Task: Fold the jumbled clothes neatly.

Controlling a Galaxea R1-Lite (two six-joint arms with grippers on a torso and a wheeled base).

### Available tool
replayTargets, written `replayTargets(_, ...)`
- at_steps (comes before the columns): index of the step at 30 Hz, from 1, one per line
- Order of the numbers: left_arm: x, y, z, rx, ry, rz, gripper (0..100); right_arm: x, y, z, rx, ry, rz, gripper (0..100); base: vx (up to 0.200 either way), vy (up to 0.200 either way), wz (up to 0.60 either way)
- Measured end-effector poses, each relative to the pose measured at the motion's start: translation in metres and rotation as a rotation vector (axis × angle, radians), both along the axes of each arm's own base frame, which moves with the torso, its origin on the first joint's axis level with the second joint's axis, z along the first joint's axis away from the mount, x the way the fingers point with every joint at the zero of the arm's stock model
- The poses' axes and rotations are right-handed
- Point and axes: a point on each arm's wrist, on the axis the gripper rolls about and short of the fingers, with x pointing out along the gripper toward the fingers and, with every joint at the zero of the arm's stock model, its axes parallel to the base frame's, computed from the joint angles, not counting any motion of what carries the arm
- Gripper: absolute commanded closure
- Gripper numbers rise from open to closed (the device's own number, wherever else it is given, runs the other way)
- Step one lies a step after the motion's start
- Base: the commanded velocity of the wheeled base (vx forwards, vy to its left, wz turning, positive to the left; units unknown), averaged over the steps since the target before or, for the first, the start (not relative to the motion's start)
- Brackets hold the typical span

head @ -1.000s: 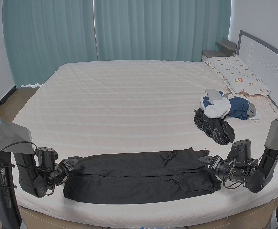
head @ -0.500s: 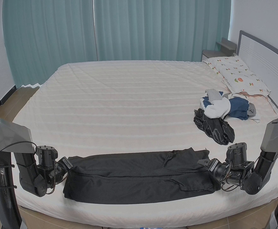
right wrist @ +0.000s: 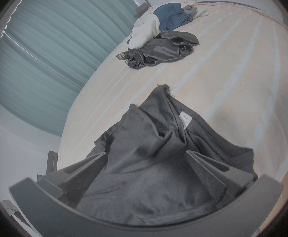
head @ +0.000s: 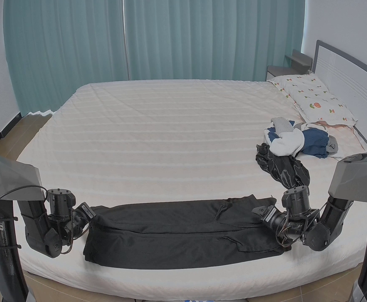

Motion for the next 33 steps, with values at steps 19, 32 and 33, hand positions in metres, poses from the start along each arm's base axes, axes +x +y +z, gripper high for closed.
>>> replayTargets(19,0.009,0.0,0.005,0.014,-0.04,0.018,100,0.024,-0.004,-0.003,-0.035,-0.057,-0.088,100,0.0,0.0,0.0)
replayTargets(32,0.045,0.004,0.031,0.048,-0.206,0.029,100,0.08,-0.009,0.045,0.074,-0.332,-0.148,100,0.0,0.0,0.0)
replayTargets(33,0.047,0.004,0.032,0.049,-0.213,0.036,100,0.082,-0.01,0.049,0.084,-0.359,-0.151,100,0.0,0.0,0.0)
